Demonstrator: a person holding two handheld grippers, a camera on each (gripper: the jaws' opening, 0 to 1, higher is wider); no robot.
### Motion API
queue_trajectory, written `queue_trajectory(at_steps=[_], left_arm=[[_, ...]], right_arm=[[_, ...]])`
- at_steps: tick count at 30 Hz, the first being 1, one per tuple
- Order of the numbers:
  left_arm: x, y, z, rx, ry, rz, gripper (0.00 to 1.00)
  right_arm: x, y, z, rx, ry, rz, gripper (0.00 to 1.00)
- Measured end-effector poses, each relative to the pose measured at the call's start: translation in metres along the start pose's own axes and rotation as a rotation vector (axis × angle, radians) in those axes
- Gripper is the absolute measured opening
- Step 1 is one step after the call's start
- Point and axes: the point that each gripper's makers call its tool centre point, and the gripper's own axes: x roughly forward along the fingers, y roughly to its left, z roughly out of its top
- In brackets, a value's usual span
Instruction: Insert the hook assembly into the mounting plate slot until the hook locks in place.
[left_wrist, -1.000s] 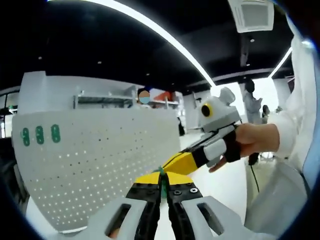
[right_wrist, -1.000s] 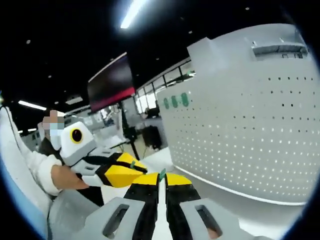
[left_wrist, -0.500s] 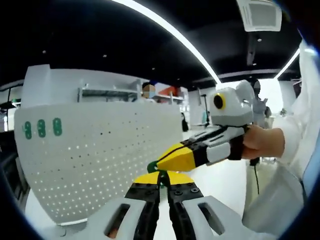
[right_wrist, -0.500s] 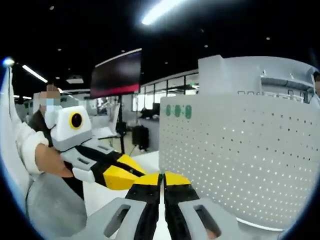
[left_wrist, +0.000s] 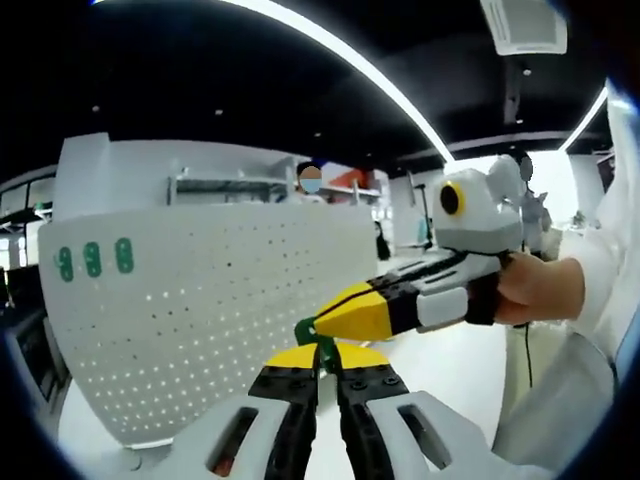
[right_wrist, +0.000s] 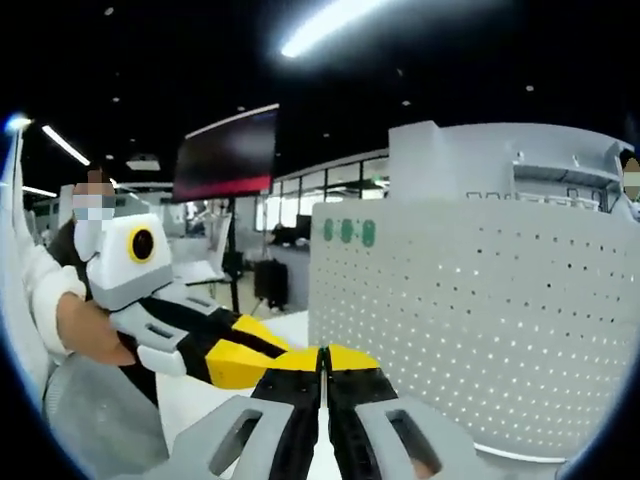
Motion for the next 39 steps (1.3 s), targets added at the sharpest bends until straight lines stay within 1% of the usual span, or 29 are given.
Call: queue_trajectory(at_steps=[2, 7, 9, 12, 14, 18, 20, 27, 39], left_arm=[[0.0, 0.001, 0.0, 0.003, -0.002, 0.001, 0.1], [0.002, 0.001, 0.001, 0.077, -0.002, 0.028, 0.11], [0.002, 0.002, 0.002, 0.109, -0.005, 0.045, 0.1], [0.003, 0.002, 0.003, 0.151, -0.005, 0.059, 0.09], [0.004, 0.004, 0.005, 0.178, -0.006, 0.083, 0.09], [0.007, 0.005, 0.007, 0.186, -0.008, 0.095, 0.07], [0.009, 0.007, 0.007, 0.184, -0.007, 0.11, 0.08], [0.014, 0.009, 0.007, 0.171, -0.012, 0.125, 0.07], [0.014, 0.007, 0.006, 0.178, -0.004, 0.121, 0.04]], right_arm=[[0.0, -0.002, 0.0, 0.006, -0.004, -0.003, 0.0], [-0.001, -0.004, 0.002, 0.027, -0.015, -0.012, 0.0], [0.0, -0.004, 0.005, 0.059, -0.029, -0.009, 0.0], [0.0, -0.005, 0.006, 0.071, -0.035, -0.016, 0.0], [0.0, -0.005, 0.007, 0.103, -0.045, -0.017, 0.0], [0.0, -0.006, 0.009, 0.133, -0.061, -0.026, 0.0], [0.0, -0.006, 0.01, 0.135, -0.064, -0.03, 0.0], [-0.001, -0.006, 0.012, 0.141, -0.071, -0.039, 0.0], [-0.001, -0.005, 0.012, 0.14, -0.068, -0.042, 0.0]])
